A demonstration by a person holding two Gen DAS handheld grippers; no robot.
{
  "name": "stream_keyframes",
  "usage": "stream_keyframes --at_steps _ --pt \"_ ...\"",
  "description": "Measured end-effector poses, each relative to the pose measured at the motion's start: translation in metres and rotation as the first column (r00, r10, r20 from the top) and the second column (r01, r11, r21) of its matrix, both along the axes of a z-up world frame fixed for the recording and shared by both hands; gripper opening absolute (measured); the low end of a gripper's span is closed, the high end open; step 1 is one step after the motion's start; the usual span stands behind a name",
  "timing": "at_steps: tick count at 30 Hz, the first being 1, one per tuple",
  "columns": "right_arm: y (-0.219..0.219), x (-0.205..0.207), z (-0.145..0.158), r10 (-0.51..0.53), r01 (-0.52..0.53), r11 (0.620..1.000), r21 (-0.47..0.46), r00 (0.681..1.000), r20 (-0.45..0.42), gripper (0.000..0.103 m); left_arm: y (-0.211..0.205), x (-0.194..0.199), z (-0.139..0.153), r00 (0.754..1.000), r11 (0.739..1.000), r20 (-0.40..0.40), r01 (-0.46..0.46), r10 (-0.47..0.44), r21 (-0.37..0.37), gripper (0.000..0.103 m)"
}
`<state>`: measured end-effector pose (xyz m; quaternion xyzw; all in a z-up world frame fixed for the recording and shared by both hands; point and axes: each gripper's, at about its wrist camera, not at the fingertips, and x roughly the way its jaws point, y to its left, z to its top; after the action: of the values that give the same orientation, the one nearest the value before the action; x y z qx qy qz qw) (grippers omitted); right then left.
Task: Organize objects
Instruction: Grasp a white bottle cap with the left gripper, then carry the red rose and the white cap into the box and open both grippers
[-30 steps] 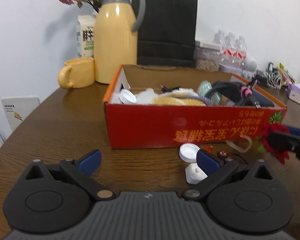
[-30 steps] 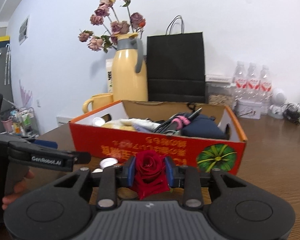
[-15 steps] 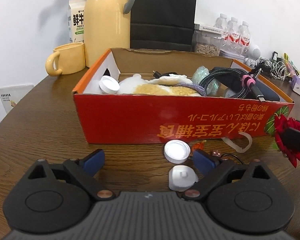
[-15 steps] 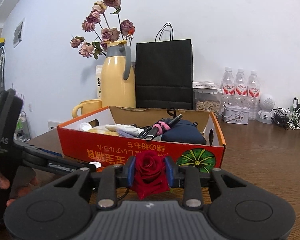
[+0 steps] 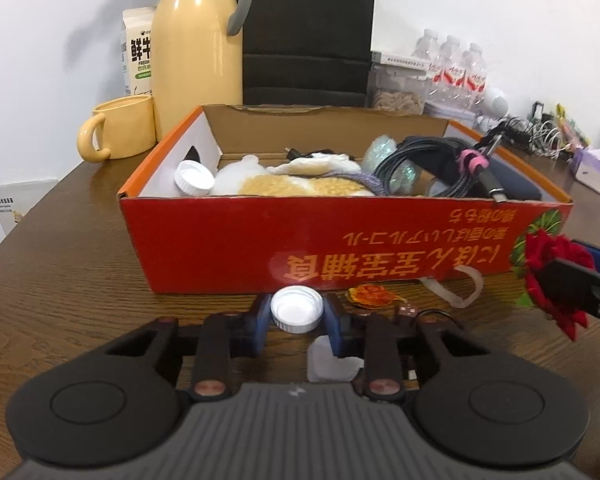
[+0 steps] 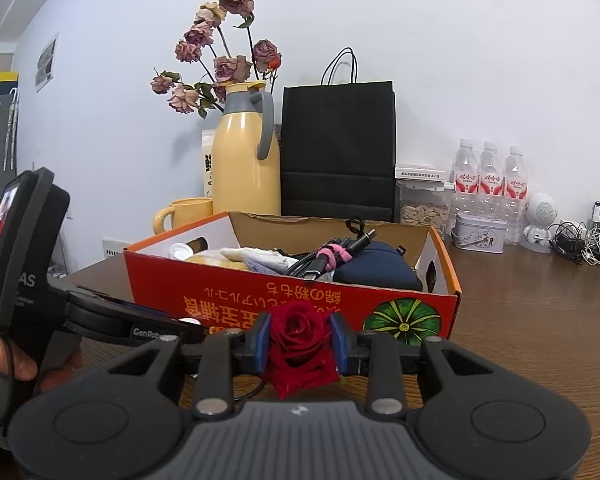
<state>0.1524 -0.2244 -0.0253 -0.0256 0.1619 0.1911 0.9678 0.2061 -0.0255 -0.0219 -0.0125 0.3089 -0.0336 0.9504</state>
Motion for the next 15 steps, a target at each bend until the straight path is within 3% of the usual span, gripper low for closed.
stream_keyframes --at_steps 15 --pt "-0.002 -0.002 0.001 -0.005 0.005 1.000 0.003 1.000 0.020 0.030 0.005 -0.030 0.015 0.985 1.000 0.171 -0.016 0.018 -0.016 0.029"
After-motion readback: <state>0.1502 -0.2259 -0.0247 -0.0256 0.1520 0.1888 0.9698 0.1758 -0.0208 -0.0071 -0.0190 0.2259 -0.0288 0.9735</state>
